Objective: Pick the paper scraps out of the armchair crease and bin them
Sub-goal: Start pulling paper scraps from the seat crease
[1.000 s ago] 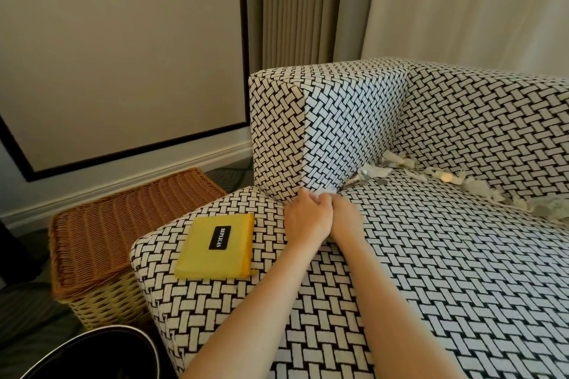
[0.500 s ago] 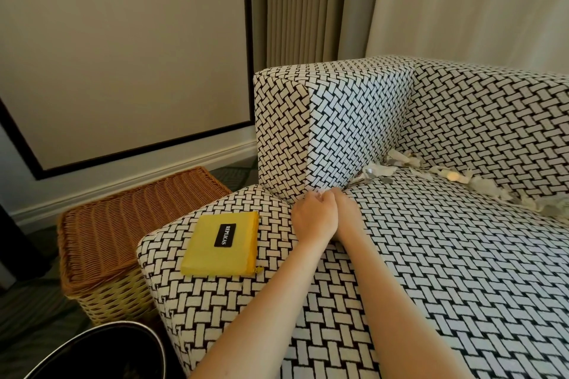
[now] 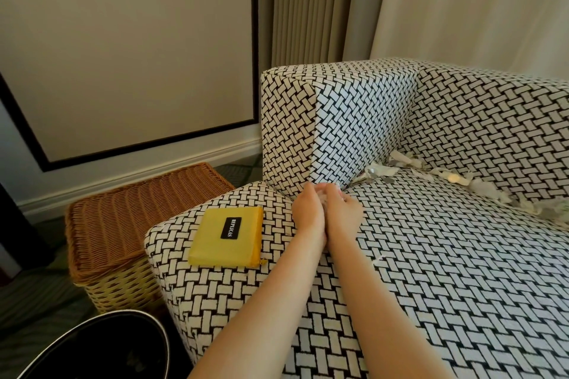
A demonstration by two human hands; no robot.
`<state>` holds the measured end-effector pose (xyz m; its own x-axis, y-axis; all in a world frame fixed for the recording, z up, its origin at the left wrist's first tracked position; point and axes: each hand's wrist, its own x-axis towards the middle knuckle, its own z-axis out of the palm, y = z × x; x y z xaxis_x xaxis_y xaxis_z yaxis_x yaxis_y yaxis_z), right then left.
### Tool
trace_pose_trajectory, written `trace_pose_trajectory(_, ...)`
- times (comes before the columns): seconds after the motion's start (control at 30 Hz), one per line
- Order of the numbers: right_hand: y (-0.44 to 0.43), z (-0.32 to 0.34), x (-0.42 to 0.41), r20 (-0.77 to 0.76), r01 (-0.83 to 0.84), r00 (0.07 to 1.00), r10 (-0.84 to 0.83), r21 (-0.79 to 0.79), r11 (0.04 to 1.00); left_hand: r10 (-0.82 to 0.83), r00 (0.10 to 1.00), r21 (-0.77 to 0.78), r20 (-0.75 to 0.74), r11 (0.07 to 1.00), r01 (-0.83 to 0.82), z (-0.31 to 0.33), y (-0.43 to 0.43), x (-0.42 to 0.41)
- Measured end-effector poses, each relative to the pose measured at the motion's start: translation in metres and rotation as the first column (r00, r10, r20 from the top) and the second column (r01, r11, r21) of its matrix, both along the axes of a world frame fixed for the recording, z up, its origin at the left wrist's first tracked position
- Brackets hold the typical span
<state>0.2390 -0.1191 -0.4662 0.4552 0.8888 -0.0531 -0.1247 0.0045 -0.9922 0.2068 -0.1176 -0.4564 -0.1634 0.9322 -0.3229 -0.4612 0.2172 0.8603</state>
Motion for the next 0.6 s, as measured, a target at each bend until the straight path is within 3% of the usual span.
trace_pose_trajectory(0.13,-0.006,0.012,-0.002,-0.355,-0.006,0.935,-0.004,-0.028,1.0,-0.069,0.969,-0.014,0.238,0.997,0.075,0.008,-0.007,-0.008)
trace_pose_trajectory(0.2,-0.009,0.02,-0.007,-0.437,-0.032,0.899,0.021,-0.017,0.999,-0.048,0.951,0.022,0.306,0.999,0.043,0.014,-0.01,-0.014)
trace_pose_trajectory(0.43,-0.015,0.049,-0.046,-0.491,-0.138,0.843,0.222,0.201,0.97,0.025,0.904,0.146,0.426,0.985,-0.097,0.047,-0.021,-0.048)
trace_pose_trajectory(0.6,-0.018,0.062,-0.093,-0.573,-0.174,0.779,0.256,0.194,0.965,0.116,0.882,0.2,0.457,0.953,-0.229,0.061,-0.031,-0.099)
